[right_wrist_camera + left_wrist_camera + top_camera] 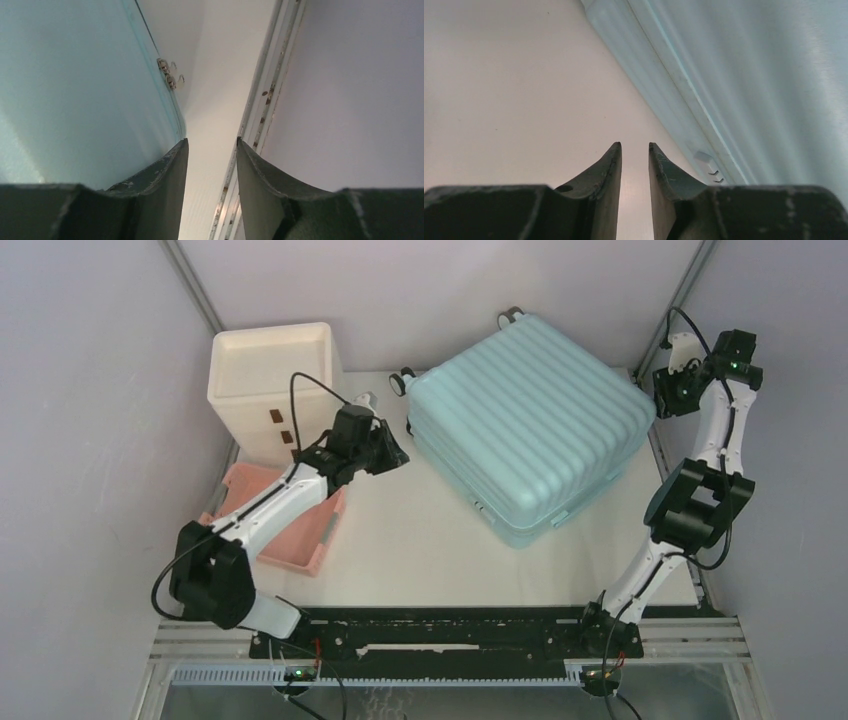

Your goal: Open, take out, and arrange the luggage

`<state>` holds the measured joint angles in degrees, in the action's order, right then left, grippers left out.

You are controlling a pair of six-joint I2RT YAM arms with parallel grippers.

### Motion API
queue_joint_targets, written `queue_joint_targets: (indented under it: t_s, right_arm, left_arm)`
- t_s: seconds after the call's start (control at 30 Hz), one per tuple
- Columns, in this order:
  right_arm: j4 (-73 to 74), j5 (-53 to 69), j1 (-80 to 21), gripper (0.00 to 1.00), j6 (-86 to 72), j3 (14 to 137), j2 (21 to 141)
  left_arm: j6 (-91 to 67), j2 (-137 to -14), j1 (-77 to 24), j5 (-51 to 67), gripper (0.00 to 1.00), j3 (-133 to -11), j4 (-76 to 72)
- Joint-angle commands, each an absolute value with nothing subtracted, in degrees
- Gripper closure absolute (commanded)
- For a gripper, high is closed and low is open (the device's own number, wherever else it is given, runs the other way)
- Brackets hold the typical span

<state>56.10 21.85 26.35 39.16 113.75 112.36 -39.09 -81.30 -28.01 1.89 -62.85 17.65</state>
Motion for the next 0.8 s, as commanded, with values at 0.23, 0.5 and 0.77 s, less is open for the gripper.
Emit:
queue_joint_targets:
  t_s: [0.23,0.5,0.77]
  right_arm:
    - [64.9,44.1,15.0,0.51,46.0,90.1,98.1]
    - [59.8,47.9,6.1,0.49,35.9,78.8,86.6]
    - [60.9,45.3,8.0,0.44,35.7,79.7,82.4]
  left_arm:
    - [-37.7,-83.2,-25.6,3.4,0.65,-70.9,18.7]
    - [-33.6,-81.8,-19.9,2.2,0.56,-71.0,24.1]
    - [-26.4,-91.7,-16.4,10.0,0.55,-82.7,29.4]
